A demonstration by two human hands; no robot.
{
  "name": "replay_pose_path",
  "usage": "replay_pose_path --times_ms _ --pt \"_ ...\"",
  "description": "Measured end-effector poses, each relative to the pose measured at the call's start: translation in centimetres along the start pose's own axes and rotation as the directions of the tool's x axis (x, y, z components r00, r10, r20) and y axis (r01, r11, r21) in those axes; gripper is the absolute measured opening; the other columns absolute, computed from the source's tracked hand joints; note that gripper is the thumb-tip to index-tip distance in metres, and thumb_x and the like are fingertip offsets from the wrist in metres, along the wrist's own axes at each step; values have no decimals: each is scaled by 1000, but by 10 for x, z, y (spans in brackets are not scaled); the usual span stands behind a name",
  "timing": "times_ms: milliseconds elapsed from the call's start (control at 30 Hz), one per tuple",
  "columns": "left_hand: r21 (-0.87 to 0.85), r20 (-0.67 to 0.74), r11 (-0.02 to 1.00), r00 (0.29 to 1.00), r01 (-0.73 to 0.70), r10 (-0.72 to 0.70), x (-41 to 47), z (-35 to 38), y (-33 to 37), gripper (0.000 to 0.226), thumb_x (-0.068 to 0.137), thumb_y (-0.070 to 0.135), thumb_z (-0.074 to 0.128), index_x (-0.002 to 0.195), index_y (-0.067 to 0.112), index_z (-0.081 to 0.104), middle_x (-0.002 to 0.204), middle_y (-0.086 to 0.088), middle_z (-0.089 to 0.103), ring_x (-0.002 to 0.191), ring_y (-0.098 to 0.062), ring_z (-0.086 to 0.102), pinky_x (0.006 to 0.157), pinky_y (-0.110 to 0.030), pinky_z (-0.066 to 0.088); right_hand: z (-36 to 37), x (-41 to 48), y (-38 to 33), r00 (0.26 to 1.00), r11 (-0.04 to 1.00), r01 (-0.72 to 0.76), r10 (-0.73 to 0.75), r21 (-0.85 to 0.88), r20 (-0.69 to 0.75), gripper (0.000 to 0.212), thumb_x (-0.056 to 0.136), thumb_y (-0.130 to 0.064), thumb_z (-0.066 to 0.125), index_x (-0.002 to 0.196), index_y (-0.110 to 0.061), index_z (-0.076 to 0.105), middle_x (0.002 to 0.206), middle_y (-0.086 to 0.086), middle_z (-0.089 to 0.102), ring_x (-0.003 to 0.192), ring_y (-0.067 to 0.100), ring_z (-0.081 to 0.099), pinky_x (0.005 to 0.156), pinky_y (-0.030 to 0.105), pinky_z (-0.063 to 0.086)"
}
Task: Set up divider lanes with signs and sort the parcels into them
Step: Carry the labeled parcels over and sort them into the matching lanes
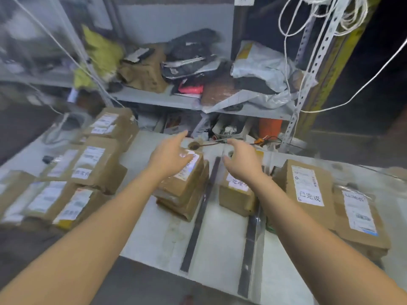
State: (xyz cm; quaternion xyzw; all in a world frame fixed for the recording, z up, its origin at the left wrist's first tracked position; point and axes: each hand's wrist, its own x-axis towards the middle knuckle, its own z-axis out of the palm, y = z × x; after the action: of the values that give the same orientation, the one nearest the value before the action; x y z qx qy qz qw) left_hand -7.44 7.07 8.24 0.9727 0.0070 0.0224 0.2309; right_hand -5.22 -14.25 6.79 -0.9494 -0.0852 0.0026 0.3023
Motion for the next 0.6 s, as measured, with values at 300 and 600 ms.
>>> replay_pose_path --times_ms 300,600 --pt "376 -236 908 967 184 -97 -54 -104 -116 67 92 45 58 150 23 34 152 -1 41 141 -20 33 118 -41 13 49 12 -130 961 953 276 -268 -129 75 48 91 -25 56 138 -19 53 138 2 56 127 29 47 94 41 48" --pt "382 -336 887 933 261 -130 -95 -176 -263 63 92 49 57 146 20 41 145 0 49 135 -22 42 117 -43 20 138 12 -260 934 915 354 -333 -195 130 53 95 -32 57 145 -18 47 147 3 49 136 26 41 97 41 46"
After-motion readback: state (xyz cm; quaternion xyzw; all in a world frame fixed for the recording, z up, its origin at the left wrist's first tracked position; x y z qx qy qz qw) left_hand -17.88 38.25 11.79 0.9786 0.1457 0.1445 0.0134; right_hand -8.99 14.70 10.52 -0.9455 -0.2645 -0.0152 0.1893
